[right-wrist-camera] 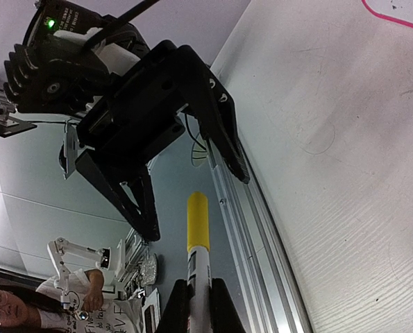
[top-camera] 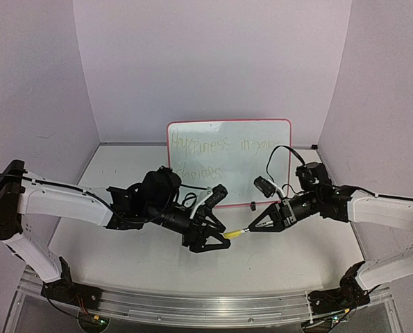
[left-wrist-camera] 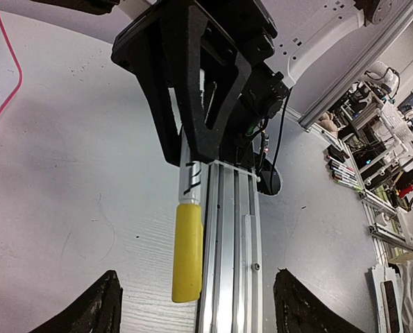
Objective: Write a sentence on the whiteboard
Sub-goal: Pass from the right arm to the left
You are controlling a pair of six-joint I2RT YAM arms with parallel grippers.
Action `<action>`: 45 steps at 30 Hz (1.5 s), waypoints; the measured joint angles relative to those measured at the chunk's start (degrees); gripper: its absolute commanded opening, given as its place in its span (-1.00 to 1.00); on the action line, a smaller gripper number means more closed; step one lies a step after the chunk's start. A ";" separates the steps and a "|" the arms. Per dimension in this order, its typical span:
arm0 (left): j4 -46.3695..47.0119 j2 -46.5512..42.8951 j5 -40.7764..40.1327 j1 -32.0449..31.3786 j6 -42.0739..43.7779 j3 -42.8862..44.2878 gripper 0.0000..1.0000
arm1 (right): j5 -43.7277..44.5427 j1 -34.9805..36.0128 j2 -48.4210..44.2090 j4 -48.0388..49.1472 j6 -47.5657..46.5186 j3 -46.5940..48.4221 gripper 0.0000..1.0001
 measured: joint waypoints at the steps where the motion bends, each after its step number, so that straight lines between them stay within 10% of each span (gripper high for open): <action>1: 0.02 0.00 0.08 0.00 -0.09 0.00 0.23 | -0.02 0.00 0.00 0.00 0.00 0.04 -1.00; 21: -0.15 3.53 4.42 0.05 0.03 4.20 -0.99 | -2.44 0.00 -0.81 -0.09 0.13 0.05 -1.00; 45: -7.13 5.72 12.05 0.66 -2.08 4.59 -1.00 | 1.31 6.97 4.31 -2.57 -1.75 2.26 -1.00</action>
